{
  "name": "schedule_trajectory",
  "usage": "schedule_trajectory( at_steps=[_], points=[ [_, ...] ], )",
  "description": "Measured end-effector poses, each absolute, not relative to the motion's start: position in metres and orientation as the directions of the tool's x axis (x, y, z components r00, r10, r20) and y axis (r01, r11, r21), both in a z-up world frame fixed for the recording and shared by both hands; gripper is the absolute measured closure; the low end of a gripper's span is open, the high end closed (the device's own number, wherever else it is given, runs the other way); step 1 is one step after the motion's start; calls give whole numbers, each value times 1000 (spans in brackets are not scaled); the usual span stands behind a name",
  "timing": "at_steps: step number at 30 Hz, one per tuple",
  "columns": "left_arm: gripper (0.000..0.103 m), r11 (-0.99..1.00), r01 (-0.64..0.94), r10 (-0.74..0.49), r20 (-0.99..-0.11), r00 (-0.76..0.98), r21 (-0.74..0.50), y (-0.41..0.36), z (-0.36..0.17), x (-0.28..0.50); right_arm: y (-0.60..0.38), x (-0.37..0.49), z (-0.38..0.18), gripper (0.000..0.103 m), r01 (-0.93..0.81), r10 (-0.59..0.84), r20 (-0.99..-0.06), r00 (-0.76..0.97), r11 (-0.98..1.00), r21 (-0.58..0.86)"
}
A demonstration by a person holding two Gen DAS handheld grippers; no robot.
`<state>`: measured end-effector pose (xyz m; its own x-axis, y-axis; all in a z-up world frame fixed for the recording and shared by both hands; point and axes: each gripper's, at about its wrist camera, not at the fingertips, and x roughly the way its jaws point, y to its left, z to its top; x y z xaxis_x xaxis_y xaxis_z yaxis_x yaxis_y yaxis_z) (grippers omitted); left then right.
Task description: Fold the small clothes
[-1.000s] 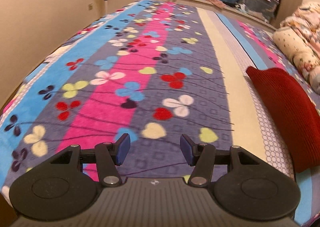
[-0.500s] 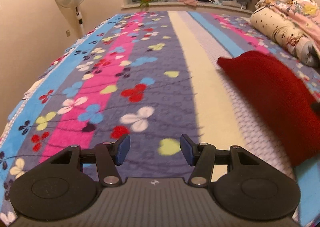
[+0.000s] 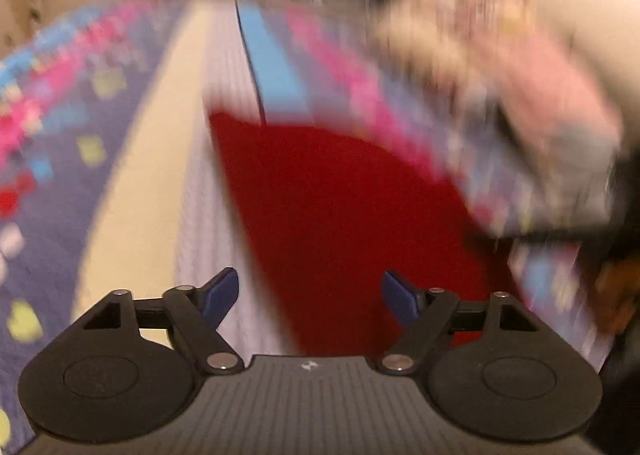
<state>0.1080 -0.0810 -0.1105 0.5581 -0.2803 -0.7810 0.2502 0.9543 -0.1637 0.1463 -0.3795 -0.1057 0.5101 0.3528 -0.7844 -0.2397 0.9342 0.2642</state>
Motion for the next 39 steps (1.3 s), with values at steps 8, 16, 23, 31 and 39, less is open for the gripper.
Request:
schedule_trajectory(
  at_steps=[8, 16, 23, 31, 39],
  points=[
    [16, 958, 177, -287, -780, 556, -227, -56, -110, 131, -397, 169, -115, 29, -93, 397, -764, 509, 907, 410],
    [1, 901, 48, -382, -737, 558, -431, -33, -111, 193, -396, 195, -158, 4, -16, 494, -759, 423, 842, 540],
    [1, 738, -5, -597, -655, 463, -675, -27, -167, 228, -397, 200, -164, 10, -52, 542, -726, 423, 814, 578],
    [33, 811, 113, -543, -666, 511, -574, -45, -146, 226, -394, 196, -156, 37, -105, 554, -679, 482, 806, 583],
    [38, 877, 189, -450, -617, 645, -442, -13, -77, 191, -352, 189, -127, 69, -263, 642, -519, 565, 736, 624]
  ],
)
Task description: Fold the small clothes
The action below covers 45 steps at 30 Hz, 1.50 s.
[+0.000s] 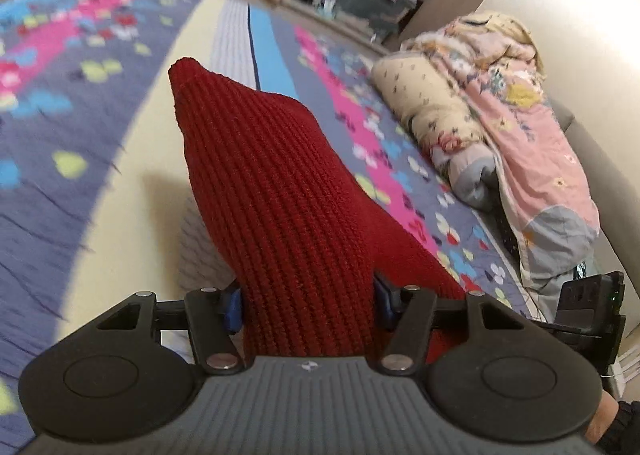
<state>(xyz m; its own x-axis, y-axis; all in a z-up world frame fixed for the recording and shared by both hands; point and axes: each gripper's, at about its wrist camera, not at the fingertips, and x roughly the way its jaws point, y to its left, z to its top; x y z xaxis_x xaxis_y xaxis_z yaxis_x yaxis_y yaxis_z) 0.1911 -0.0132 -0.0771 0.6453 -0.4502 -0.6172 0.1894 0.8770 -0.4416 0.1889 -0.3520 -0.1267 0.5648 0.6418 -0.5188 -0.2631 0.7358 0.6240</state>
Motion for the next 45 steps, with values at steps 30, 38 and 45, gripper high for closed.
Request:
schedule_trajectory(
  at_steps=[30, 38, 45],
  points=[
    [26, 973, 211, -201, -807, 556, -97, 94, -100, 59, -234, 148, -128, 37, -346, 551, -740, 385, 830, 438],
    [15, 972, 227, -99, -758, 645, 66, 87, -94, 32, -244, 109, -123, 34, -248, 433, -791, 431, 900, 358],
    [0, 991, 64, 23, -608, 794, 121, 74, -40, -19, -250, 49, -64, 36, -181, 246, -695, 675, 969, 166]
  ],
)
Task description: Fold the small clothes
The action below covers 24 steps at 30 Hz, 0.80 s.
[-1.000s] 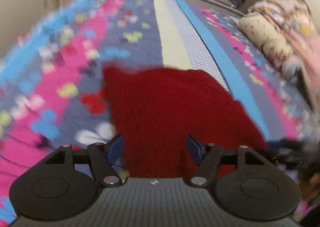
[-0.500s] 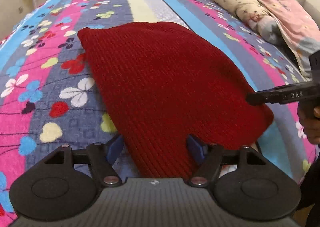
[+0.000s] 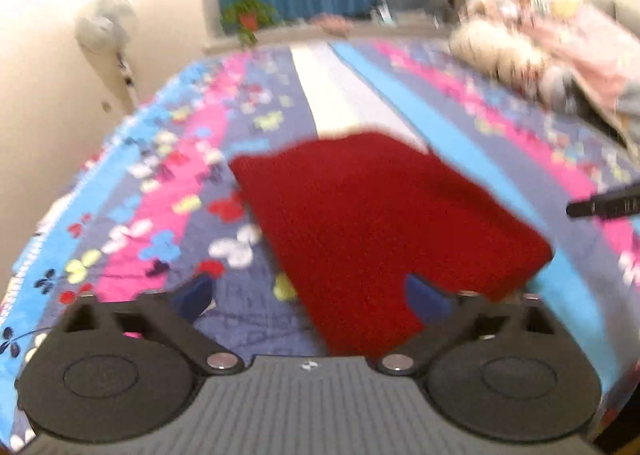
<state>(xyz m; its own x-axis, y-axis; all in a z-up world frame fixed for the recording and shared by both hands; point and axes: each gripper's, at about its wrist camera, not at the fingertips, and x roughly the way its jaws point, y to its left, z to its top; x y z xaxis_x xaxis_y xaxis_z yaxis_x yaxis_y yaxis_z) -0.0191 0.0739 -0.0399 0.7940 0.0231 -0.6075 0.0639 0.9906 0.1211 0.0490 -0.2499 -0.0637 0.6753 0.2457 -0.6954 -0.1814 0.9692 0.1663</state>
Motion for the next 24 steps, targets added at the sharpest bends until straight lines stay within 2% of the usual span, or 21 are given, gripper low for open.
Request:
schedule_trajectory(
  at_steps=[1, 3, 5, 9, 13, 17, 24],
  points=[
    [0, 992, 43, 33, -589, 807, 115, 70, -33, -27, -249, 40, -56, 34, -187, 252, -678, 691, 968, 170],
    [0, 996, -7, 53, -567, 822, 84, 61, -21, -42, -244, 24, -46, 23, -191, 236, -656, 717, 971, 140],
    [0, 998, -53, 70, -566, 821, 46, 52, -16, -55, -236, 7, -40, 16, -167, 186, -648, 739, 982, 92],
    [0, 992, -121, 124, -584, 803, 44, 36, -24, -82, -226, -23, -44, 12, -152, 186, -656, 732, 982, 109],
    [0, 987, -154, 146, -594, 791, 38, 25, -44, -98, -216, -34, -54, 11, -160, 203, -706, 678, 979, 128],
    [0, 987, -158, 140, -633, 761, 29, 17, -61, -93, -203, -32, -61, 11, -188, 193, -714, 673, 978, 88],
    [0, 985, -175, 136, -631, 764, 1, 17, -69, -77, -196, -22, -68, 11, -205, 201, -723, 661, 975, 84]
  ],
)
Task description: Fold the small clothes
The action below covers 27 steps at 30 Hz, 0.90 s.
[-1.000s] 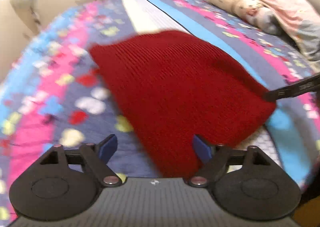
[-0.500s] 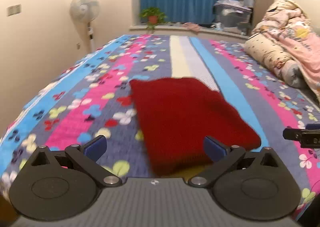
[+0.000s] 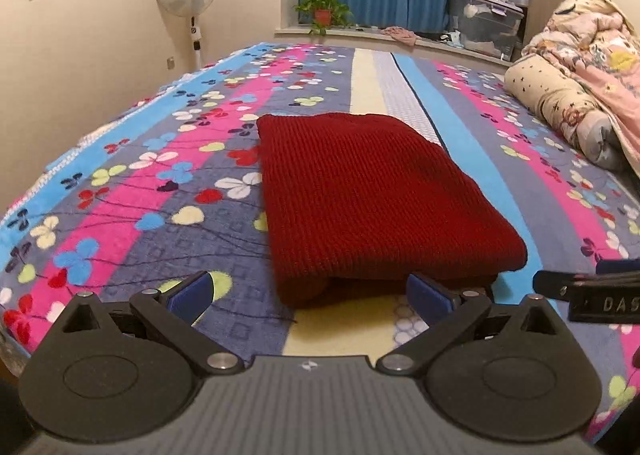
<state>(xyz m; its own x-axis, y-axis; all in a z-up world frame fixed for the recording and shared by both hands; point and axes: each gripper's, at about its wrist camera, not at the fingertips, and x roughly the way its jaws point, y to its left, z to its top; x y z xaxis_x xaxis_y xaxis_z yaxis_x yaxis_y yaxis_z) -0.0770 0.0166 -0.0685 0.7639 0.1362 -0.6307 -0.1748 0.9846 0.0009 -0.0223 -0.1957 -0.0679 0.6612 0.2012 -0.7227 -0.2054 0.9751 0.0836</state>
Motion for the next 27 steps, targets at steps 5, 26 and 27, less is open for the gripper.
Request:
schedule_trajectory(
  at_steps=[5, 26, 27],
  points=[
    [0, 982, -189, 130, -644, 754, -22, 18, -70, -71, -192, -18, -70, 11, -216, 204, -725, 657, 973, 79],
    [0, 983, -184, 133, -636, 760, -15, 15, -73, -65, -183, -14, -72, 11, -241, 199, -723, 662, 969, 46],
    [0, 983, -185, 134, -636, 760, -14, 15, -73, -65, -183, -13, -72, 11, -240, 197, -723, 662, 970, 45]
  ],
)
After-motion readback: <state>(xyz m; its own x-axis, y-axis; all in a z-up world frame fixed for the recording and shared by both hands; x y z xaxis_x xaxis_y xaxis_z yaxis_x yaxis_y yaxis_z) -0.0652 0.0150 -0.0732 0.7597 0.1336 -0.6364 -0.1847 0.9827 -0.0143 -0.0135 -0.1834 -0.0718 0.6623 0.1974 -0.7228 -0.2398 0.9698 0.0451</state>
